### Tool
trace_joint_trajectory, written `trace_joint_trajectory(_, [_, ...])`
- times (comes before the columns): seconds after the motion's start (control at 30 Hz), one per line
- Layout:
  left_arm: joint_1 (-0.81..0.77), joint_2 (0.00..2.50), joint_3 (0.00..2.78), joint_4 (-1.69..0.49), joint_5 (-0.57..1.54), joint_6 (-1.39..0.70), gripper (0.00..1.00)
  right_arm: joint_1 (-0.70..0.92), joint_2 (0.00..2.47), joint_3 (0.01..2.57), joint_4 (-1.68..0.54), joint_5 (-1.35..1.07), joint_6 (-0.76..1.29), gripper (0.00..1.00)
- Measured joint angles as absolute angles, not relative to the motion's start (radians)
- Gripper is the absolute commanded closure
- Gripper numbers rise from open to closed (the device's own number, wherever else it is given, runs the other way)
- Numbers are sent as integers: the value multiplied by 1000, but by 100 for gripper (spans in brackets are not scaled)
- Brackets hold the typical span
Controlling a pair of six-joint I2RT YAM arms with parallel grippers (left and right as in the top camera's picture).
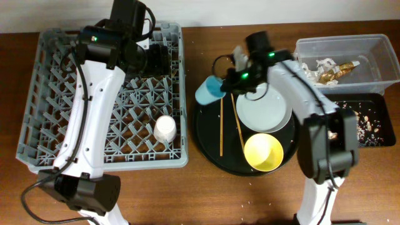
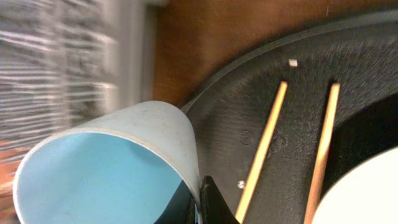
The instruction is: Sort waste into correct bins and load items into the dishwasher rack
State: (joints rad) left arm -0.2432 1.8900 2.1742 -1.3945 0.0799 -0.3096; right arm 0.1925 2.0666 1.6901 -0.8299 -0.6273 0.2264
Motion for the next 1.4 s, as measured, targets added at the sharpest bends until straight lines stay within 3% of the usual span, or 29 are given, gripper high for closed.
trace_joint_trajectory(0.03, [-229, 1888, 2162, -1345, 165, -306, 14, 131, 2022, 1690, -830, -730, 208, 96])
trace_joint_trajectory(0.1, [-175, 1889, 2061, -1204, 474, -257, 3, -40, 1835, 1695, -844, -976, 159, 96])
trace_joint_trajectory(0.23, [-168, 1891, 1805, -836, 1056, -231, 1, -14, 1818, 1703, -799, -1199, 122, 96])
trace_joint_trajectory(0.3, [-168, 1891, 1736, -743, 1233, -254, 1, 6, 1819, 1703, -773, -1216, 123, 96])
trace_joint_trajectory(0.47, [-168, 1891, 1725, -720, 1454, -263, 1, 14, 1819, 1703, -739, -1217, 148, 96])
trace_joint_trajectory(0.57, [-168, 1891, 1725, -720, 1484, -266, 1, 81, 1821, 1702, -669, -1228, 161, 96])
trace_joint_trajectory(0.67, [-168, 1891, 1725, -718, 1493, -268, 9, 149, 1826, 1702, -609, -1219, 194, 96])
trace_joint_trajectory(0.83, [-161, 1891, 1720, -721, 1485, -274, 46, 196, 1876, 1702, -592, -1213, 244, 93])
trace_joint_trajectory(0.9, [-161, 1891, 1718, -721, 1474, -274, 52, 196, 1878, 1702, -582, -1221, 254, 47])
trace_joint_trajectory(1.1, [-108, 1891, 1718, -717, 1445, -281, 60, 145, 1895, 1703, -632, -1137, 255, 27])
trace_joint_trajectory(1.17, [-59, 1888, 1718, -728, 1277, -309, 60, 99, 1896, 1704, -772, -1043, 230, 25])
trace_joint_trajectory(1.27, [-49, 1882, 1786, -878, 807, -329, 59, 88, 1898, 1704, -984, -810, 175, 25])
trace_joint_trajectory(1.4, [-175, 1855, 1887, -1156, 268, -303, 60, 88, 1899, 1703, -1097, -649, 149, 26])
